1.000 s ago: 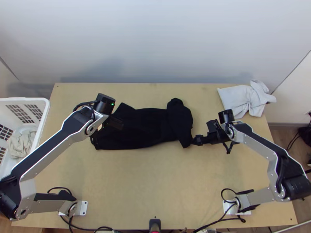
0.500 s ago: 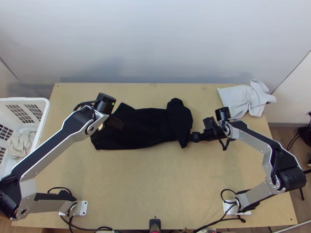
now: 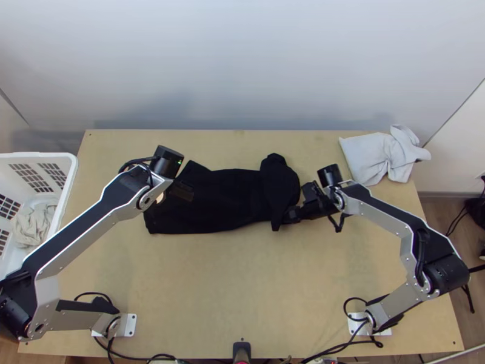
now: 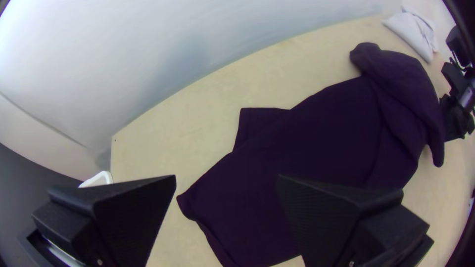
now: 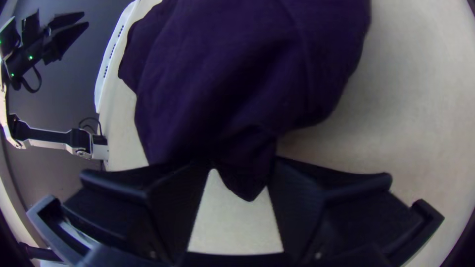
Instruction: Fold the t-shirt
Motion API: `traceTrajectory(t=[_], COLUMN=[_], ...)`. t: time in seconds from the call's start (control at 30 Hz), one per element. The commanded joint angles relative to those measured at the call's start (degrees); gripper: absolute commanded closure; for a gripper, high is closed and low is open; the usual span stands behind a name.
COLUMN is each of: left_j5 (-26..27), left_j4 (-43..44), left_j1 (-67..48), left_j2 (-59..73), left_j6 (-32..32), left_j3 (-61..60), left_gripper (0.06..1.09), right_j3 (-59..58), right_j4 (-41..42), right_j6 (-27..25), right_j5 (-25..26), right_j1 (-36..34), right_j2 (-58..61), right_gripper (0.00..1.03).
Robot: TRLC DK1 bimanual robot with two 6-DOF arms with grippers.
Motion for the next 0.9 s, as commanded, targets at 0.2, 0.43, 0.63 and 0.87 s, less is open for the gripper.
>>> traceTrajectory(t=[0.2,0.43,0.63,0.87], left_j5=[-0.77,-0.86,-0.86,-2.44], left_j4=[0.09,-0.08,0.09,2.91], left_j1=[-0.24,-0.24,-0.94,-1.29], left_j2=[0.00,-0.79,-1.15,-0.88], left_j6=[-0.08,0.36,0.71,1.94], left_j3=[-0.86,-1.65,-5.08,-9.30], left_gripper=[0.10,0.10,0.10,0.10], right_j3=[0.75,4.27,14.64,47.33], right_j4=[0.59,-10.83,-24.46,-37.03], right_j6=[-0.41,-6.74,-8.94,-1.03], right_j5=[2.59,3.12,5.67,6.72], right_j1=[-0.50,-3.84,-3.58,-0.50], right_j2=[-3.56,-7.69,-15.51,-14.72], right_gripper=[1.00,1.00,1.00,1.00])
